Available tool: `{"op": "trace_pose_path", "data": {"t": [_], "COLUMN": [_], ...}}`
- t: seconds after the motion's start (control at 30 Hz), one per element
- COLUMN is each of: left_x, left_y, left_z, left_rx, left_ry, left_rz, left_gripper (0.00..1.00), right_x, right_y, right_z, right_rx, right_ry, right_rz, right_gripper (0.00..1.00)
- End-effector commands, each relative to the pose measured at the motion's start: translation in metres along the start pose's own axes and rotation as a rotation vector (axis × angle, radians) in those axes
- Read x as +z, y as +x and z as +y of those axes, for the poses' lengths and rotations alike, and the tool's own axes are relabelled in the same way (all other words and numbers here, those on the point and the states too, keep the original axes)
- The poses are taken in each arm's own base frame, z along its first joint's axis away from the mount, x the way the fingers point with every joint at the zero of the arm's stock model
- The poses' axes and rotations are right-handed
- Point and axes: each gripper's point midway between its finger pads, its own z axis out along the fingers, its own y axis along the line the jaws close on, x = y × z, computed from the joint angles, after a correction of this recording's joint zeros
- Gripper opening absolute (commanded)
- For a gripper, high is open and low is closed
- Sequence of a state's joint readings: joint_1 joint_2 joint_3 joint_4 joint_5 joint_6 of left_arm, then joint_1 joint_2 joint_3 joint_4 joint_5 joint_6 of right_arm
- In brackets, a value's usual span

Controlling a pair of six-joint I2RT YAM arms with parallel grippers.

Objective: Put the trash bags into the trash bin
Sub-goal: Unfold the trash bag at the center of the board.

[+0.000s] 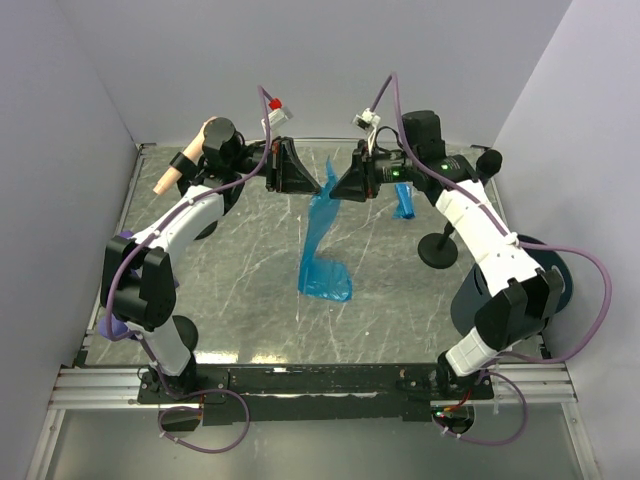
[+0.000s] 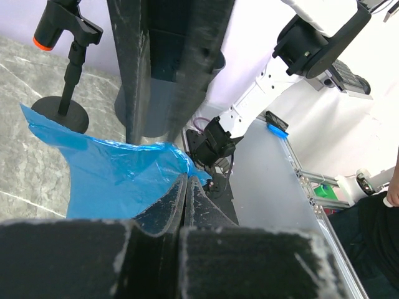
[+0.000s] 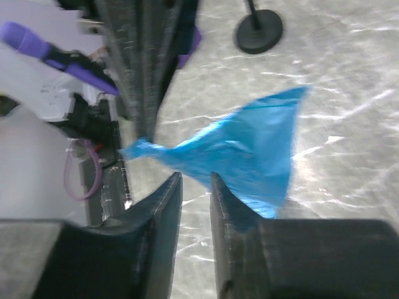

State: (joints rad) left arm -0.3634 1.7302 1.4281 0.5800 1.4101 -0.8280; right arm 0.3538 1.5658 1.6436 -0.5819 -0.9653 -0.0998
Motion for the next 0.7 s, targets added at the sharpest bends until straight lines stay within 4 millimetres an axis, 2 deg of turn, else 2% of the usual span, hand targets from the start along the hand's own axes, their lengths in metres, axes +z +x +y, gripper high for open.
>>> {"op": "trace_pose_path", "data": {"t": [0.0,0.1,0.37,0.67], "left_x": [-0.003,-0.003,-0.003,0.001], "left_y": [-0.01,-0.01,-0.01,-0.011], "left_z": [-0.019,-0.018,-0.021,-0.025], "left_rx": [0.082,0.083,0.089,0.108], "left_ry": [0.006,0.008,0.012,0.029], "left_rz": [-0.008,-0.01,-0.003,0.007], "left_gripper": [0.01,0.01,0.01,0.03], "right_x": [-0.008,-0.006,0.003,0.01], "right_y": [-0.016,-0.021,-0.034,-0.033], "right_z": [0.04,0.045,0.041,0.04], "right_rx": [-0.065,-0.068,-0.044,-0.004], "right_ry": [-0.134,-0.157,-0.201,-0.227], "right_rz": [-0.053,-0.058,-0.075,-0.068], "right_gripper": [0.39,0.41,0.42,0.42]}}
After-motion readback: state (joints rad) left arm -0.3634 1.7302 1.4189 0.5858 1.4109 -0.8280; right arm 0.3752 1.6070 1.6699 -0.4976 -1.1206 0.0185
